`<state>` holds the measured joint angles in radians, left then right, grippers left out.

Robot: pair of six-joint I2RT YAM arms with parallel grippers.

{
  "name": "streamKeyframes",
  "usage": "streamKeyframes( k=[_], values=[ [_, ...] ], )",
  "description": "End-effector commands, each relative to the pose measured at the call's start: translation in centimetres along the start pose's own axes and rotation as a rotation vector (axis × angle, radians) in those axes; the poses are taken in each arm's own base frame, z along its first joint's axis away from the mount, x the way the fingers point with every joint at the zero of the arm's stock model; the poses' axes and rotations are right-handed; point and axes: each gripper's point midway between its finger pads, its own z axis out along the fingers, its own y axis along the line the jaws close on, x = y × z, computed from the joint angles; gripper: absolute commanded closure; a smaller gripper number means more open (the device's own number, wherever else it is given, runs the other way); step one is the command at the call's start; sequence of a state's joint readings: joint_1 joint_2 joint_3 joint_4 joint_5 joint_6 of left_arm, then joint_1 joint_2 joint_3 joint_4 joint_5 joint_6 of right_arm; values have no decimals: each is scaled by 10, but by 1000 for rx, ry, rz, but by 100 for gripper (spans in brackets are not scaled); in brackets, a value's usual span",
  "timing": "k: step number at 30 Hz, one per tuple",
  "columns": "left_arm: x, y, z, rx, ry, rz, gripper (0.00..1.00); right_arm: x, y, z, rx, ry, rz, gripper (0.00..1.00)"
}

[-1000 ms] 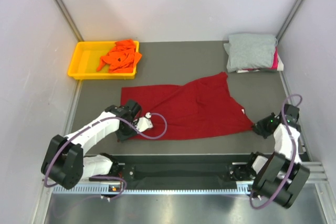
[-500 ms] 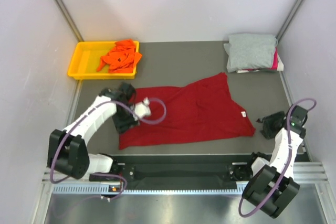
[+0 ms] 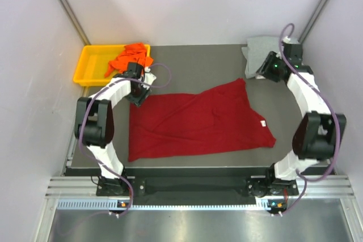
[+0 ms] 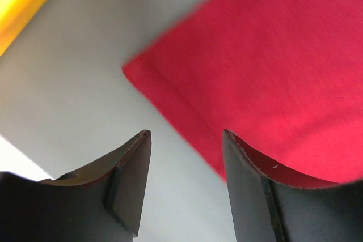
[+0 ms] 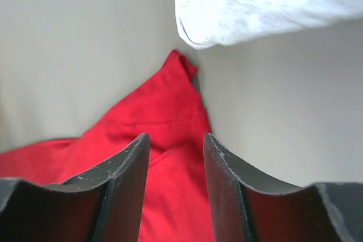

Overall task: Fold and stack the t-shirts
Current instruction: Fold the tshirt

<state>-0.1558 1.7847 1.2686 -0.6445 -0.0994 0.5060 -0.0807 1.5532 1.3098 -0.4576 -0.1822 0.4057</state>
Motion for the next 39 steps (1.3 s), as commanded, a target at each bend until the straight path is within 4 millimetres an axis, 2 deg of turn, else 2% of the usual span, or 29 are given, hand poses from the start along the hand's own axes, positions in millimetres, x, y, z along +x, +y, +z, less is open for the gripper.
streamKeyframes(
  k=[1,2,3,4,5,6,7,8,9,10,11,12,14,17,20,23,25,26,27,28,29,31,32,33,34,35,37,38,39],
  values=[
    [-32,48,9,-113,-97,-162,41,13,12,38,3,91,-127,57],
    [-28,60,13,-117,-97,-212,41,5,17,44,-1,80,-138,57],
    [-29,62,18,-94,-99,-228,41,13,10,63,18,116,-138,58],
    [-30,63,21,-80,-102,-238,41,20,21,71,7,134,-163,58],
    [-26,62,24,-65,-94,-239,41,13,26,76,5,124,-178,58],
    [-24,59,30,-52,-86,-232,41,23,22,92,17,160,-184,58],
    [-23,54,34,-29,-88,-227,40,28,27,97,13,178,-199,58],
    [-19,50,38,-19,-80,-222,40,20,31,102,16,163,-215,58],
    [-18,49,41,-14,-77,-217,40,27,28,114,31,187,-220,58],
    [-17,48,47,-11,-70,-220,40,30,26,118,51,199,-222,57],
    [-15,47,50,-11,-63,-223,40,23,28,122,69,181,-225,57],
    [-14,46,56,-6,-55,-222,40,29,22,131,92,199,-221,57],
    [-18,45,59,9,-68,-234,40,25,19,138,115,188,-218,56],
    [-29,38,61,62,-102,-247,39,33,12,149,145,213,-229,55],
    [-31,31,64,98,-111,-254,40,47,4,160,156,254,-243,55],
    [-23,24,70,137,-79,-270,40,60,5,165,140,291,-258,56],
    [-28,12,68,218,-103,-285,41,71,4,167,126,321,-251,60],
    [-29,6,64,257,-102,-291,42,73,7,167,105,329,-247,64],
    [-35,-2,58,306,-130,-289,44,73,9,166,95,328,-243,73],
    [-36,-4,55,327,-136,-291,48,72,11,166,87,323,-240,77],
    [-37,-8,52,342,-142,-292,59,72,14,164,76,320,-232,84],
    [-37,-13,49,369,-147,-293,72,65,18,161,63,295,-230,89],
    [-37,-16,48,385,-147,-293,86,59,23,157,54,277,-231,92],
    [-35,-19,47,404,-140,-292,93,55,25,155,47,267,-234,99],
    [-36,-22,44,424,-150,-288,100,52,27,153,39,257,-242,100],
    [-35,-23,43,432,-148,-290,100,44,34,146,17,237,-247,100],
    [-35,-20,37,414,-166,-289,100,42,40,138,-7,231,-263,100],
    [-38,-17,33,398,-182,-288,100,33,48,125,-29,201,-271,100],
    [-39,-4,21,360,-215,-296,100,30,54,120,-51,178,-279,100]
  ],
)
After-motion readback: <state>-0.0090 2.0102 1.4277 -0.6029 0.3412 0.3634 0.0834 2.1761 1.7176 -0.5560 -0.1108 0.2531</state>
